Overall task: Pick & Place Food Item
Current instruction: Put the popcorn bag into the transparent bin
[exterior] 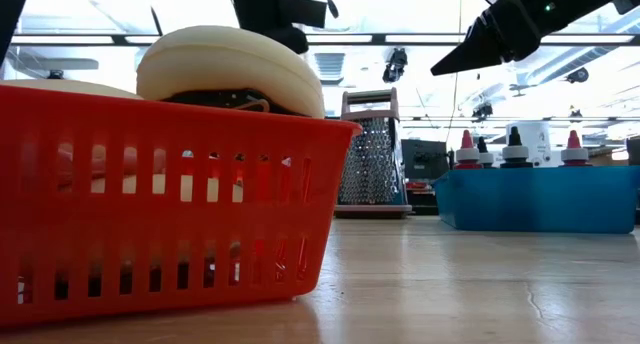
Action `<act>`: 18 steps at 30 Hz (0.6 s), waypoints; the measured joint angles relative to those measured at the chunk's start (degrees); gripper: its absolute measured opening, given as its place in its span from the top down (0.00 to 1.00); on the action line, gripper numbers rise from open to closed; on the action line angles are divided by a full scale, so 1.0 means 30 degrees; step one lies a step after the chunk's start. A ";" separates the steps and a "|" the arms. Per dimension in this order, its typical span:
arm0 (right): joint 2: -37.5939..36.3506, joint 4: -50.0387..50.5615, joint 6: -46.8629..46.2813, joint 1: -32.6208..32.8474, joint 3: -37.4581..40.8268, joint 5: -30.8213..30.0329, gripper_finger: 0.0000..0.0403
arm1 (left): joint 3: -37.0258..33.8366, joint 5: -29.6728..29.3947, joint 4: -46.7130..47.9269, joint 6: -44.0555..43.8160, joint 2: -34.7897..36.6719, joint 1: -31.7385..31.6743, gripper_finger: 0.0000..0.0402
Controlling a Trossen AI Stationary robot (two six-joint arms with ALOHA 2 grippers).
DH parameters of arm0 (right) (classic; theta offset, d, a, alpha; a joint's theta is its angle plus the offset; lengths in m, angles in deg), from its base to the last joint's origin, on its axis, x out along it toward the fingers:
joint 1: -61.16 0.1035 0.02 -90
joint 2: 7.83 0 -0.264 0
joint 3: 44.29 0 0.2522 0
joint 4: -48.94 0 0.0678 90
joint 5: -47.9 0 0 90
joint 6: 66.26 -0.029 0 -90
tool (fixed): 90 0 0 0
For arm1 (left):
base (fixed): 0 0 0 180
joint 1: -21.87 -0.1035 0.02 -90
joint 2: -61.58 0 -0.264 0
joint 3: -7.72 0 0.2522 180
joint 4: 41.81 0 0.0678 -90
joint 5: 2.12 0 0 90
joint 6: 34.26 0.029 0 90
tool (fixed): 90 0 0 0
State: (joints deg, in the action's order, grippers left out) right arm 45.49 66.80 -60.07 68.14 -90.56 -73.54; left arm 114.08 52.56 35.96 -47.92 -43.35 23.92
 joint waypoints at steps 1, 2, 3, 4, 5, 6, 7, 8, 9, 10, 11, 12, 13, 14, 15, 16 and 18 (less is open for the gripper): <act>0.0000 0.0013 -0.0005 0.0000 0.0000 0.0000 0.43 | 0.0000 -0.0174 0.0090 0.0011 0.0059 -0.0009 1.00; 0.0000 0.0007 -0.0009 0.0004 0.0000 0.0004 0.43 | 0.0000 -0.0374 0.0133 0.0061 0.0111 -0.0021 1.00; 0.0000 0.0003 -0.0008 0.0000 0.0000 0.0002 0.43 | 0.0000 -0.0555 0.0170 0.0086 0.0161 -0.0054 1.00; 0.0000 0.0010 -0.0014 0.0000 0.0000 0.0002 0.43 | 0.0000 -0.0730 0.0333 0.0129 0.0178 -0.0054 1.00; 0.0000 0.0000 -0.0015 0.0000 0.0000 0.0007 0.43 | 0.0000 -0.0858 0.0444 0.0142 0.0178 -0.0056 1.00; 0.0000 0.0007 -0.0020 0.0000 0.0000 0.0005 0.43 | -0.0006 -0.0891 0.0471 0.0161 0.0178 -0.0083 1.00; 0.0000 0.0004 -0.0020 0.0001 0.0000 0.0007 0.43 | -0.0007 -0.0936 0.0473 0.0267 0.0178 -0.0093 1.00; 0.0000 0.0007 -0.0050 0.0000 0.0000 0.0007 0.43 | -0.0007 -0.0961 0.0472 0.0381 0.0178 -0.0120 1.00; 0.0000 0.0000 -0.0078 0.0000 0.0000 0.0007 0.43 | -0.0007 -0.0983 0.0483 0.0454 0.0189 -0.0142 1.00; 0.0000 0.0007 -0.0085 0.0000 0.0000 0.0007 0.43 | -0.0004 -0.1068 0.0519 0.0484 0.0206 -0.0177 1.00; 0.0000 0.0004 -0.0085 0.0000 0.0007 0.0007 0.43 | 0.0000 -0.1114 0.0552 0.0510 0.0255 -0.0221 1.00; 0.0000 0.0001 -0.0085 0.0000 0.0014 0.0007 0.43 | 0.0013 -0.1120 0.0554 0.0617 0.0289 -0.0261 1.00; 0.0000 0.0000 -0.0085 0.0000 0.0028 0.0007 0.43 | 0.0052 -0.1194 0.0567 0.0683 0.0334 -0.0289 1.00; 0.0000 0.0006 -0.0085 0.0000 0.0042 0.0007 0.43 | 0.0104 -0.1228 0.0629 0.0724 0.0409 -0.0327 1.00; 0.0000 0.0007 -0.0082 0.0000 0.0057 0.0010 0.43 | 0.0130 -0.1234 0.0688 0.0731 0.0500 -0.0344 1.00; 0.0000 0.0002 -0.0085 0.0000 0.0058 0.0012 0.43 | 0.0137 -0.1249 0.0690 0.0811 0.0613 -0.0365 1.00; 0.0000 0.0000 -0.0080 0.0000 0.0091 0.0010 0.43 | 0.0138 -0.1250 0.0690 0.0947 0.0896 -0.0376 1.00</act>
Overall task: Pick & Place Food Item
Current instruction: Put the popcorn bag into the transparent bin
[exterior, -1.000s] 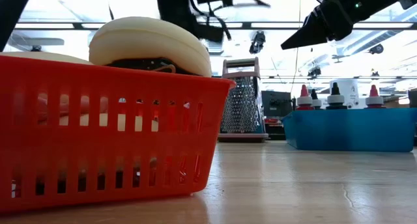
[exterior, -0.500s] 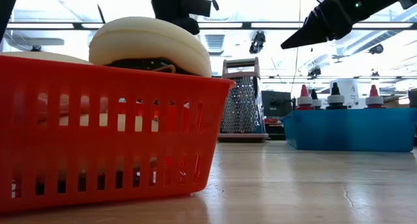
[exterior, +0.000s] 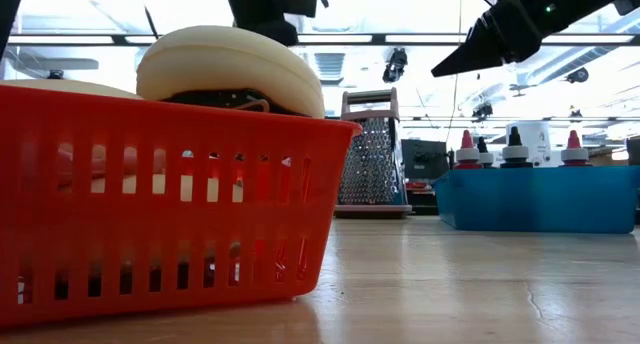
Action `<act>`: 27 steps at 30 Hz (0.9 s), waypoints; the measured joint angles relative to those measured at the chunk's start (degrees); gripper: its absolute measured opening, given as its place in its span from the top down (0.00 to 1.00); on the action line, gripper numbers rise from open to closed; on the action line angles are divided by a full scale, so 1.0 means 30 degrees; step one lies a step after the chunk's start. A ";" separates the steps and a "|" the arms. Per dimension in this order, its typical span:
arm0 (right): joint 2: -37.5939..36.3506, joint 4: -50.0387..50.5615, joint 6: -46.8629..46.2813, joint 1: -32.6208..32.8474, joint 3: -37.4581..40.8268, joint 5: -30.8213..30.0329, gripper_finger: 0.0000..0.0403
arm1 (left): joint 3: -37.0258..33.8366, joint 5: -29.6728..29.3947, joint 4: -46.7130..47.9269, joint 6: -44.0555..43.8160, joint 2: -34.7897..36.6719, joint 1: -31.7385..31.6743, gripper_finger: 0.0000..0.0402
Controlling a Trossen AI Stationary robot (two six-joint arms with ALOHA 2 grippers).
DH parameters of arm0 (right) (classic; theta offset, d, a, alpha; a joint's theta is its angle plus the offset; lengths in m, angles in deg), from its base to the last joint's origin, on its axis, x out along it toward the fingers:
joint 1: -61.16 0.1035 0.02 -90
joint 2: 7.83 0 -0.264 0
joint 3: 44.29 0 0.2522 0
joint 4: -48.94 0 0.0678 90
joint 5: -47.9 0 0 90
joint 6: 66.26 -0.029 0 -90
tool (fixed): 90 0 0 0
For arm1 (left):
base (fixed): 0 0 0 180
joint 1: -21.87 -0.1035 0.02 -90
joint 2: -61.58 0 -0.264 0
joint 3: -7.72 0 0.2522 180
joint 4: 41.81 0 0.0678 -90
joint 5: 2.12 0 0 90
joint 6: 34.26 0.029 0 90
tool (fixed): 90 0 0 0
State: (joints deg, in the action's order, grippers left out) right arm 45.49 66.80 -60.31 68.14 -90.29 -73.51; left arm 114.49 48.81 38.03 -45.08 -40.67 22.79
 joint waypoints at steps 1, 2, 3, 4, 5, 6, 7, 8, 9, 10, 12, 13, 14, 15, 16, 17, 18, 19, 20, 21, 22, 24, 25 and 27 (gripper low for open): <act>0.0000 0.0000 -0.0004 0.0000 0.0004 -0.0001 0.43 | -0.0007 -0.0006 0.0030 -0.0004 0.0174 -0.0006 1.00; 0.0000 0.0000 0.0002 0.0000 0.0004 0.0004 0.43 | -0.0027 -0.0105 0.0076 -0.0012 0.0392 -0.0006 1.00; 0.0000 0.0000 0.0001 0.0000 0.0004 0.0004 0.43 | -0.0044 -0.0201 0.0141 -0.0018 0.0614 -0.0006 1.00; 0.0000 0.0000 0.0002 0.0000 0.0004 0.0004 0.43 | -0.0044 -0.0317 0.0227 -0.0042 0.0813 -0.0006 1.00; 0.0000 -0.0007 -0.0005 0.0000 0.0004 0.0004 0.43 | -0.0044 -0.0404 0.0287 -0.0109 0.1092 -0.0013 1.00; 0.0000 0.0000 0.0000 0.0000 0.0004 0.0003 0.43 | -0.0044 -0.0414 0.0419 -0.0184 0.1326 -0.0015 1.00; 0.0000 -0.0005 0.0002 0.0000 0.0004 -0.0001 0.43 | -0.0044 -0.0467 0.0471 -0.0267 0.1568 -0.0003 1.00; 0.0000 -0.0029 -0.0006 0.0000 0.0004 -0.0003 0.43 | -0.0044 -0.0503 0.0521 -0.0346 0.1876 0.0036 1.00; 0.0003 -0.0022 -0.0036 0.0000 0.0004 -0.0003 0.43 | -0.0044 -0.0538 0.0579 -0.0473 0.2115 0.0088 1.00; 0.0000 -0.0033 -0.0094 0.0000 0.0004 -0.0005 0.43 | -0.0044 -0.0590 0.0587 -0.0555 0.2411 0.0126 1.00; 0.0007 -0.0029 -0.0202 0.0000 0.0004 -0.0010 0.43 | -0.0051 -0.0658 0.0790 -0.0700 0.2940 0.0243 1.00; 0.0000 -0.0057 -0.0202 0.0000 0.0004 -0.0010 0.43 | -0.0064 -0.0751 0.0915 -0.0807 0.3205 0.0329 1.00; 0.0000 -0.0045 -0.0202 0.0000 0.0004 -0.0010 0.43 | -0.0072 -0.0862 0.1131 -0.0913 0.3438 0.0403 1.00; 0.0000 -0.0041 -0.0219 0.0000 0.0007 -0.0010 0.43 | -0.0080 -0.0933 0.1312 -0.1036 0.3646 0.0482 1.00; 0.0002 -0.0051 -0.0284 0.0000 0.0011 -0.0014 0.43 | -0.0080 -0.0962 0.1507 -0.1168 0.3886 0.0571 1.00; 0.0002 -0.0044 -0.0351 0.0000 0.0011 -0.0014 0.43 | -0.0087 -0.1011 0.1742 -0.1357 0.4102 0.0678 1.00; 0.0000 -0.0051 -0.0417 0.0000 0.0011 -0.0018 0.43 | -0.0089 -0.1099 0.1952 -0.1590 0.4309 0.0817 1.00; 0.0001 -0.0049 -0.0454 -0.0001 0.0011 -0.0018 0.43 | -0.0095 -0.1221 0.2190 -0.1803 0.4516 0.0973 1.00; 0.0000 -0.0041 -0.0479 0.0000 0.0011 -0.0018 0.43 | -0.0102 -0.1307 0.2470 -0.2019 0.4701 0.1157 1.00; 0.0000 -0.0044 -0.0487 0.0000 0.0011 -0.0018 0.43 | -0.0102 -0.1401 0.2692 -0.2197 0.4875 0.1349 1.00; 0.0000 -0.0044 -0.0494 0.0000 0.0011 -0.0018 0.43 | -0.0102 -0.1503 0.2899 -0.2415 0.5007 0.1564 1.00; 0.0000 -0.0037 -0.0494 0.0000 0.0011 -0.0018 0.43 | -0.0102 -0.1672 0.3437 -0.2911 0.5282 0.2055 1.00; 0.0000 -0.0049 -0.0498 -0.0006 0.0011 -0.0025 0.43 | -0.0107 -0.1760 0.3722 -0.3194 0.5431 0.2319 1.00; 0.0002 -0.0055 -0.0501 0.0000 0.0011 -0.0029 0.43 | -0.0109 -0.1851 0.4401 -0.3886 0.5737 0.2809 1.00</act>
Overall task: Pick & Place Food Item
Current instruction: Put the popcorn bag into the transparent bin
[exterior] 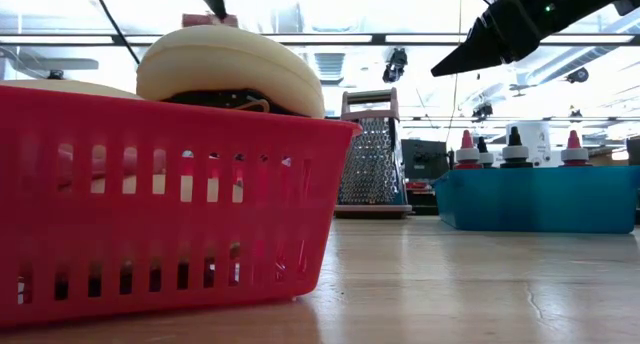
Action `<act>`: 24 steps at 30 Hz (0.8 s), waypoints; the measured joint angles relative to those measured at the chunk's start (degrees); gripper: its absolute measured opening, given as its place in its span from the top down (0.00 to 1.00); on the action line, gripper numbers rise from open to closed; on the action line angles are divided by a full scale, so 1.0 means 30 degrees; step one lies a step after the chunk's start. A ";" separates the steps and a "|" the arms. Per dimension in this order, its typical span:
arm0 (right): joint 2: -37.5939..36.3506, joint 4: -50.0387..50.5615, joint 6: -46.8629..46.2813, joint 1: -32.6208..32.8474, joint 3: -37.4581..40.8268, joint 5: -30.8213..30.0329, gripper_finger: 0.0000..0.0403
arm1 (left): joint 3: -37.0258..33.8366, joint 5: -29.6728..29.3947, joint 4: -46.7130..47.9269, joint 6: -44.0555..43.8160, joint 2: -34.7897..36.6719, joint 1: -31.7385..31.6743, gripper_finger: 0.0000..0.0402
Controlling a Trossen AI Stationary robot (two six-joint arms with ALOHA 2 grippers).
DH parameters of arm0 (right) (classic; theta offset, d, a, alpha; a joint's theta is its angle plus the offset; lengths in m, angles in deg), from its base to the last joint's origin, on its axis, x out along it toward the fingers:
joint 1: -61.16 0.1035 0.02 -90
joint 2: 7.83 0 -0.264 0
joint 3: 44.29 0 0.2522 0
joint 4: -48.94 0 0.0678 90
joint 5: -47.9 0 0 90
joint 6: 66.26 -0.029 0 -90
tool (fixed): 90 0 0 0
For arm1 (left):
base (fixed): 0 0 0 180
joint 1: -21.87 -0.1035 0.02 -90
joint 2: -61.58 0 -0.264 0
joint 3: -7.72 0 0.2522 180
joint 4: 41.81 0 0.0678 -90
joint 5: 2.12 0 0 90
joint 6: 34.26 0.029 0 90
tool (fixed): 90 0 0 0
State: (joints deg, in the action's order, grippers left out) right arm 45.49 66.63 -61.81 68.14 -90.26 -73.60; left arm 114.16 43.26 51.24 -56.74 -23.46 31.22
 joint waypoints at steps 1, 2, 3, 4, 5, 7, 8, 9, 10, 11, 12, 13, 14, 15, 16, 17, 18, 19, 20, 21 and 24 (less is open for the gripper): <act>-0.0002 -0.0029 -0.0010 0.0000 0.0000 0.0004 0.43 | 0.0000 -0.0027 0.0346 -0.0462 0.0132 0.0258 1.00; -0.0002 -0.0077 -0.0073 0.0000 0.0000 -0.0004 0.43 | 0.0000 -0.0084 0.0656 -0.0887 0.0265 0.0544 1.00; -0.0002 -0.0109 -0.0100 0.0000 0.0000 -0.0005 0.43 | -0.0007 -0.0133 0.0935 -0.1283 0.0352 0.0853 1.00; -0.0002 -0.0144 -0.0131 0.0000 0.0000 -0.0019 0.43 | -0.0007 -0.0140 0.1158 -0.1664 0.0437 0.1158 1.00; -0.0002 -0.0186 -0.0138 0.0000 0.0000 -0.0040 0.43 | -0.0007 -0.0132 0.1349 -0.1976 0.0523 0.1488 1.00; -0.0002 -0.0298 -0.0136 -0.0007 0.0000 -0.0045 0.43 | -0.0007 -0.0138 0.1695 -0.2652 0.0605 0.2147 1.00; -0.0002 -0.0408 -0.0131 -0.0007 0.0000 -0.0047 0.43 | -0.0007 -0.0141 0.1924 -0.2927 0.0612 0.2456 1.00; 0.0000 -0.0506 -0.0135 -0.0007 0.0000 -0.0047 0.43 | -0.0007 -0.0145 0.2199 -0.3281 0.0612 0.2730 1.00; -0.0002 -0.0579 -0.0142 -0.0015 0.0000 -0.0047 0.43 | -0.0007 -0.0149 0.2506 -0.3670 0.0612 0.3004 1.00; -0.0002 -0.0626 -0.0146 -0.0015 0.0000 -0.0049 0.43 | -0.0007 -0.0157 0.2789 -0.4046 0.0612 0.3265 1.00; -0.0002 -0.0656 -0.0146 -0.0015 0.0000 -0.0047 0.43 | -0.0007 -0.0191 0.3115 -0.4468 0.0612 0.3546 1.00; -0.0002 -0.0687 -0.0148 -0.0015 0.0000 -0.0049 0.43 | -0.0007 -0.0203 0.3453 -0.4879 0.0612 0.3820 1.00; -0.0002 -0.0729 -0.0198 -0.0015 0.0000 -0.0047 0.43 | -0.0007 -0.0201 0.3587 -0.5238 0.0612 0.4102 1.00; -0.0002 -0.0783 -0.0256 -0.0015 0.0000 -0.0047 0.43 | -0.0007 -0.0194 0.3544 -0.5433 0.0614 0.4398 1.00; -0.0002 -0.0830 -0.0291 -0.0015 0.0000 -0.0047 0.43 | -0.0007 -0.0158 0.3555 -0.5614 0.0627 0.4719 1.00; -0.0002 -0.0892 -0.0291 -0.0015 0.0000 -0.0054 0.43 | 0.0038 -0.0124 0.3582 -0.5761 0.0634 0.5053 1.00; -0.0002 -0.0961 -0.0295 -0.0015 0.0000 -0.0047 0.43 | 0.0124 -0.0129 0.3565 -0.5891 0.0634 0.5366 1.00; -0.0002 -0.0979 -0.0361 -0.0015 0.0000 -0.0048 0.43 | 0.0203 -0.0130 0.3570 -0.6064 0.0652 0.5628 1.00; 0.0001 -0.0998 -0.0377 -0.0015 0.0000 -0.0047 0.43 | 0.0255 -0.0130 0.3583 -0.6234 0.0672 0.5882 1.00; -0.0002 -0.1002 -0.0442 -0.0015 0.0000 -0.0047 0.43 | 0.0305 -0.0130 0.3581 -0.6445 0.0678 0.6154 1.00; 0.0013 -0.1006 -0.0910 -0.0015 0.0000 -0.0047 0.43 | 0.0319 -0.0123 0.3576 -0.7207 0.0671 0.7029 1.00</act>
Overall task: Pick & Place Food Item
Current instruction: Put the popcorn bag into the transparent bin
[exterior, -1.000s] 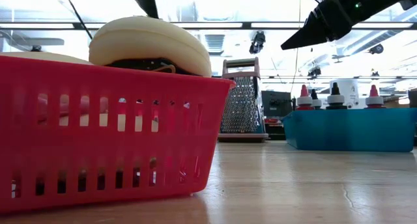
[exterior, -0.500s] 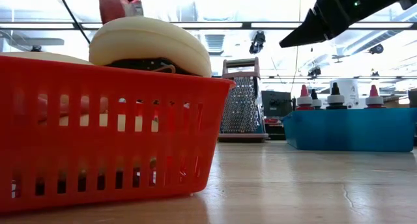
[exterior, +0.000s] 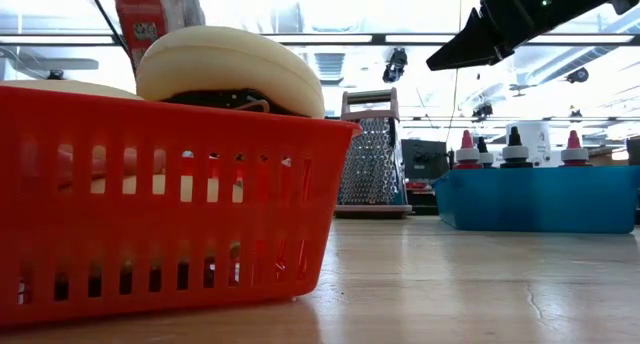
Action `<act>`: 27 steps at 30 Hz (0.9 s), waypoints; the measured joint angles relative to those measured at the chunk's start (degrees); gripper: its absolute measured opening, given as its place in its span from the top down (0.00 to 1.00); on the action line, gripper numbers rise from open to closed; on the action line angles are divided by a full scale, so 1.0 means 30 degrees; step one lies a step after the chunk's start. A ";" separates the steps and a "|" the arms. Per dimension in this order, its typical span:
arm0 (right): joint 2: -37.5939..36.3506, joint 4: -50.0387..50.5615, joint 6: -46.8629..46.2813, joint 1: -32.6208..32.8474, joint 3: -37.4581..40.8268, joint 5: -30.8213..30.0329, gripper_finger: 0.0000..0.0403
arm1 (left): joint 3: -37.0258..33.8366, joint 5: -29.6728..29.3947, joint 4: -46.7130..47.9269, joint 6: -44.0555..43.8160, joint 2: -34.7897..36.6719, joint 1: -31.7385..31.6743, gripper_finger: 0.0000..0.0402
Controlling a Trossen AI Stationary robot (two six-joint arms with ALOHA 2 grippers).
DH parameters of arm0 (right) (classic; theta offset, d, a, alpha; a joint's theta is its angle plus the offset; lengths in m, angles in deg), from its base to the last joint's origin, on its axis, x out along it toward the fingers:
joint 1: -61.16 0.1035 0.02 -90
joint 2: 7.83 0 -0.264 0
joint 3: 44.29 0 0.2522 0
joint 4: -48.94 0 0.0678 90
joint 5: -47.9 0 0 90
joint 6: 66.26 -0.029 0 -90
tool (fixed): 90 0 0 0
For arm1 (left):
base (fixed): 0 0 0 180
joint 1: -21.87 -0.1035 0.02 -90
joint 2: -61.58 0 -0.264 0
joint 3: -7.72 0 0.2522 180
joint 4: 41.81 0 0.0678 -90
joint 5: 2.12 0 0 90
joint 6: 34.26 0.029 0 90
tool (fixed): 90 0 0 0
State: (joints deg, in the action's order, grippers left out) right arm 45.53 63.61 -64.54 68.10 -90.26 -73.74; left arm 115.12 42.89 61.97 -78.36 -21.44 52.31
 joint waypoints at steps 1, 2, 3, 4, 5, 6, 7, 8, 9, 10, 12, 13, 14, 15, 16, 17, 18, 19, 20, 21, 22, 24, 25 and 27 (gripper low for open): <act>0.0002 0.0004 -0.0058 0.0000 0.0000 0.0000 0.43 | -0.0021 0.0008 0.0000 -0.0261 0.0000 0.0341 1.00; 0.0008 0.0004 -0.0081 0.0001 0.0000 0.0000 0.43 | -0.0042 0.0061 0.0013 -0.0585 0.0001 0.0666 1.00; 0.0015 0.0004 -0.0088 0.0007 0.0000 0.0000 0.43 | -0.0063 0.0129 0.0002 -0.0943 0.0000 0.1016 1.00; 0.0015 0.0004 -0.0095 0.0007 0.0000 0.0000 0.43 | -0.0095 0.0181 0.0003 -0.1309 0.0001 0.1390 1.00; 0.0015 0.0004 -0.0095 0.0007 0.0000 0.0000 0.43 | -0.0155 0.0211 -0.0004 -0.1735 0.0000 0.1763 1.00; 0.0015 0.0004 -0.0095 0.0007 0.0000 0.0000 0.43 | -0.0250 0.0211 0.0000 -0.2160 0.0000 0.2136 1.00; 0.0015 0.0004 -0.0117 0.0007 0.0000 0.0000 0.43 | -0.0373 0.0211 0.0000 -0.2619 0.0000 0.2498 1.00; 0.0015 0.0004 -0.0168 0.0007 0.0000 0.0000 0.43 | -0.0527 0.0211 0.0000 -0.3081 0.0000 0.2876 1.00; 0.0015 0.0004 -0.0183 0.0007 0.0000 0.0000 0.43 | -0.0686 0.0215 0.0004 -0.3492 -0.0007 0.3246 1.00; 0.0015 0.0004 -0.0183 0.0007 0.0000 0.0000 0.43 | -0.0827 0.0212 0.0000 -0.3905 -0.0028 0.3595 1.00; 0.0015 0.0004 -0.0176 0.0007 0.0000 0.0000 0.43 | -0.1078 0.0223 0.0003 -0.4752 -0.0104 0.4190 1.00; 0.0015 0.0004 -0.0168 0.0007 0.0000 0.0000 0.43 | -0.1192 0.0263 0.0000 -0.5137 -0.0150 0.4446 1.00; 0.0015 0.0004 -0.0176 0.0007 0.0000 0.0000 0.43 | -0.1335 0.0414 0.0000 -0.5485 -0.0176 0.4694 1.00; 0.0015 0.0004 -0.0196 0.0007 0.0000 0.0000 0.43 | -0.1486 0.0550 0.0007 -0.5847 -0.0235 0.4897 1.00; 0.0017 0.0004 -0.0229 0.0007 0.0000 0.0000 0.43 | -0.1634 0.0669 0.0006 -0.6255 -0.0282 0.5091 1.00; 0.0022 0.0004 -0.0236 0.0007 0.0000 0.0000 0.43 | -0.1787 0.0895 -0.0007 -0.6636 -0.0329 0.5284 1.00; 0.0022 0.0004 -0.0237 0.0007 0.0000 0.0005 0.43 | -0.1933 0.1172 0.0014 -0.6978 -0.0388 0.5450 1.00; 0.0022 0.0004 -0.0251 0.0007 0.0000 0.0007 0.43 | -0.2028 0.1397 0.0007 -0.7337 -0.0467 0.5611 1.00; 0.0022 0.0004 -0.0285 0.0007 0.0000 0.0007 0.43 | -0.2134 0.1583 0.0007 -0.7692 -0.0583 0.5795 1.00; 0.0022 0.0004 -0.0307 0.0007 0.0000 0.0008 0.43 | -0.2237 0.1795 0.0011 -0.8064 -0.0700 0.5980 1.00; 0.0022 0.0004 -0.0307 0.0007 0.0000 0.0011 0.43 | -0.2311 0.1962 0.0004 -0.8444 -0.0845 0.6152 1.00; 0.0029 0.0004 -0.0299 0.0007 -0.0007 0.0015 0.43 | -0.2453 0.2310 -0.0075 -0.9164 -0.1111 0.6505 1.00; 0.0029 0.0004 -0.0299 0.0007 -0.0007 0.0015 0.43 | -0.2528 0.2531 -0.0133 -0.9475 -0.1226 0.6645 1.00; 0.0029 0.0004 -0.0285 0.0007 -0.0007 0.0022 0.43 | -0.2618 0.2904 -0.0334 -1.0008 -0.1467 0.6920 1.00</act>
State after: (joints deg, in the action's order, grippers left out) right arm 45.62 63.63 -65.39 68.12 -90.28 -73.67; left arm 107.27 51.60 60.96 -108.38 -25.84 73.07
